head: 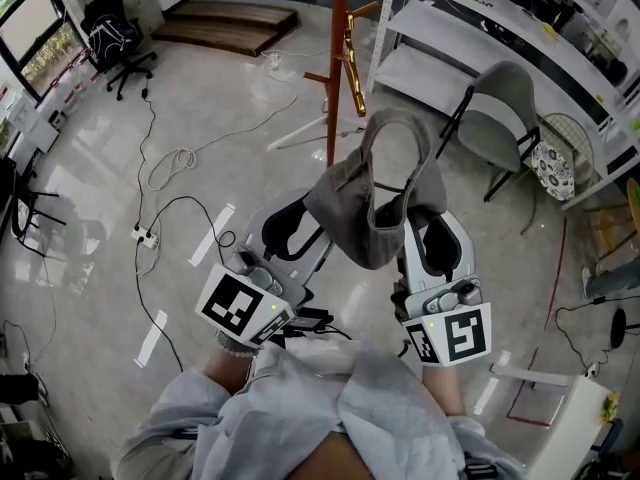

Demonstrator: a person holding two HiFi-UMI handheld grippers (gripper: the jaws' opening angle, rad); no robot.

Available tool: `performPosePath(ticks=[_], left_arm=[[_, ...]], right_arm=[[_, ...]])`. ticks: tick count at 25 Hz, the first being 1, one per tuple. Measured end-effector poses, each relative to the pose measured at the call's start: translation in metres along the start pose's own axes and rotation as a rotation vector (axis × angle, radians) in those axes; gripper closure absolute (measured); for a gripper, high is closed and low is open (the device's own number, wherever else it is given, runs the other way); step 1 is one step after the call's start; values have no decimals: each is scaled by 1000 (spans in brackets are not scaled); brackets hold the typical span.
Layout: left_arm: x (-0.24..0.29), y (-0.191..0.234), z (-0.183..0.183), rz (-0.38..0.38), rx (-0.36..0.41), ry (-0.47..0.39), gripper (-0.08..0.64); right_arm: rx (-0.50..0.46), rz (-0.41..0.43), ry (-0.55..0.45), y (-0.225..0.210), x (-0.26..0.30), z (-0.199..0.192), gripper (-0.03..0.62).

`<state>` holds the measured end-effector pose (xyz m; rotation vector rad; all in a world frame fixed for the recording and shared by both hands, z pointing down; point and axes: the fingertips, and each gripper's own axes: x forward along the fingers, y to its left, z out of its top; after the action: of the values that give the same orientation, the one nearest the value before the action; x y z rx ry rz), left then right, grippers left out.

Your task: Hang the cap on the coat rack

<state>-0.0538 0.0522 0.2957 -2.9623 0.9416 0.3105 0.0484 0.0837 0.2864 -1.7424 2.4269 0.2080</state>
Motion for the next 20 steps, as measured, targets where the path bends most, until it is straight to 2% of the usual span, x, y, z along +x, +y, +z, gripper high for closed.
performPosePath(ticks=[11,20], left_arm=[[-1,-35,-4,16,6,3,407],[-1,-47,-11,14,23,23,407]], right_arm=[[-23,7,-4,-9,-32,4,468],[9,2,4,-16,-44,-4,468]])
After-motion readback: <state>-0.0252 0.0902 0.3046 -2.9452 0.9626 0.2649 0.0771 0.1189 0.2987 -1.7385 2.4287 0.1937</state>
